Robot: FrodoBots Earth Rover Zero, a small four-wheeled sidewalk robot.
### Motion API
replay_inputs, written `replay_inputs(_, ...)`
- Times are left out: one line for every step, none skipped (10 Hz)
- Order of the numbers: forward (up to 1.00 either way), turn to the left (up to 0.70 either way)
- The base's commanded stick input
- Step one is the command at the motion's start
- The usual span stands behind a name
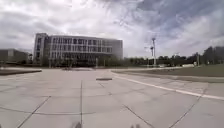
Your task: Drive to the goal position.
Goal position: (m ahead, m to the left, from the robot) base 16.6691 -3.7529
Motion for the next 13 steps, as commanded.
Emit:
replay_inputs(0.70, 0.00)
replay_inputs(0.70, 0.00)
replay_inputs(0.70, 0.00)
replay_inputs(0.70, 0.00)
replay_inputs(0.70, 0.00)
replay_inputs(0.70, 0.00)
replay_inputs(0.70, 0.00)
replay_inputs(0.70, 0.00)
replay_inputs(0.70, 0.00)
replay_inputs(0.70, 0.00)
replay_inputs(0.70, 0.00)
replay_inputs(0.70, 0.00)
replay_inputs(0.70, 0.00)
